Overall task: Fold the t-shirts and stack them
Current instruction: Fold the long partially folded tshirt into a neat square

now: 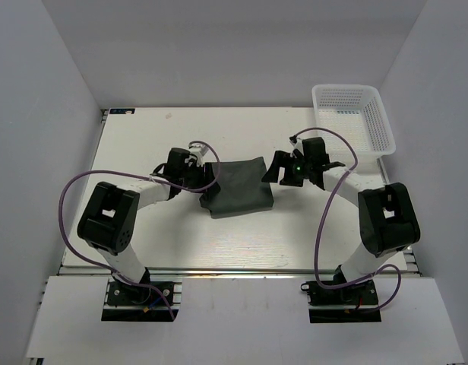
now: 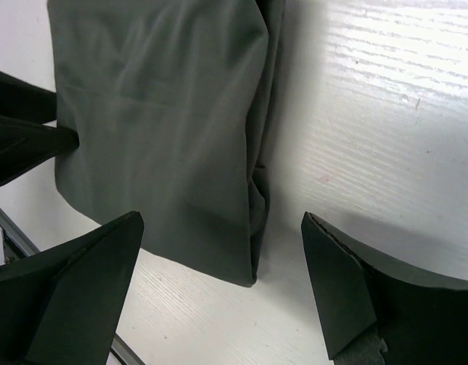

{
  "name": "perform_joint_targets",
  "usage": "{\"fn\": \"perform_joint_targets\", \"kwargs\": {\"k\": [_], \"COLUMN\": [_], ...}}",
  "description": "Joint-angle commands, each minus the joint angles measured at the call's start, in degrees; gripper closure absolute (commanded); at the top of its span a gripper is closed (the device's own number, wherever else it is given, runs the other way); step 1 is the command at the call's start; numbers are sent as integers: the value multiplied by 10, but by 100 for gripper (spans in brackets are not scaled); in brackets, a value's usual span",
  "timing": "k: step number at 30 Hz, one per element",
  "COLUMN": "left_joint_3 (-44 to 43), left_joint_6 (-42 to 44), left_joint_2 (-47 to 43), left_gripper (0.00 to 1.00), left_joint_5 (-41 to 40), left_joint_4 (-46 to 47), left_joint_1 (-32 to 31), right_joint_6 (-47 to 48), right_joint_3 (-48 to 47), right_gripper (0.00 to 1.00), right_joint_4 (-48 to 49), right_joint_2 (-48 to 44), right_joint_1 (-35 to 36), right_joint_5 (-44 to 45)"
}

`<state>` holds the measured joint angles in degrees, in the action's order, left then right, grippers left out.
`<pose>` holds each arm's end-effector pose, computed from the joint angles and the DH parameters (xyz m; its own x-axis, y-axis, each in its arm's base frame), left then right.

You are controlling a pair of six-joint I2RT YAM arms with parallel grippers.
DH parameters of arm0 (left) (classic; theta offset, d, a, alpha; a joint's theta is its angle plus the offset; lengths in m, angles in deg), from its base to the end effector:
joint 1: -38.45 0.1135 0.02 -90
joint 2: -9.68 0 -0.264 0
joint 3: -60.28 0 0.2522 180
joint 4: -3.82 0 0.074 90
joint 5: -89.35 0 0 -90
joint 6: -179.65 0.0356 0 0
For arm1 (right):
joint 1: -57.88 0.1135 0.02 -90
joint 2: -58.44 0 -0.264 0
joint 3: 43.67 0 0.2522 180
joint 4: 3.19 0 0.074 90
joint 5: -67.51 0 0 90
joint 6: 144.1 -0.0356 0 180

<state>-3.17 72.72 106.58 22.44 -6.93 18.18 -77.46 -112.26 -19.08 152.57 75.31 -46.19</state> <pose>0.3129 -0.1304 0.1622 -0.7953 0.0081 -0.6062 0.3667 0.8027 -0.4703 0.3263 0.1174 0.1975 -0.8023 0.1286 -0.5828 -0.2654 0.7977 0.5415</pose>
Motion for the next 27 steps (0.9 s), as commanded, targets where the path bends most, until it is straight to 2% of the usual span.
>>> {"fn": "perform_joint_targets", "kwargs": {"k": [1, 3, 6, 7, 8, 16, 20, 27], "left_joint_3": [6, 0, -6, -6, 2, 78, 83, 104], "left_joint_6": [10, 10, 5, 0, 0, -6, -6, -21], "left_joint_2": [4, 15, 31, 31, 21, -105, -121, -92], "left_gripper": [42, 43, 73, 94, 100, 100, 100, 100], "left_joint_5": [15, 15, 10, 19, 25, 113, 74, 24], "left_joint_4": [1, -9, -15, -2, 9, 185, 151, 97], "left_joint_1": [-12, -17, -17, -17, -17, -6, -6, -6], "right_joint_6": [13, 11, 11, 11, 11, 2, -3, -3], "right_joint_3": [8, 12, 21, 23, 26, 45, 53, 51], "right_gripper": [10, 10, 10, 10, 10, 16, 16, 16], "right_joint_4": [-1, -1, 4, 4, 10, 55, 60, 55], "right_joint_2": [4, -2, -10, -14, -15, -5, -14, -13], "right_joint_1": [2, 2, 1, 3, 2, 2, 2, 1], "right_joint_5": [11, 13, 12, 9, 0, -70, -70, -64]}}
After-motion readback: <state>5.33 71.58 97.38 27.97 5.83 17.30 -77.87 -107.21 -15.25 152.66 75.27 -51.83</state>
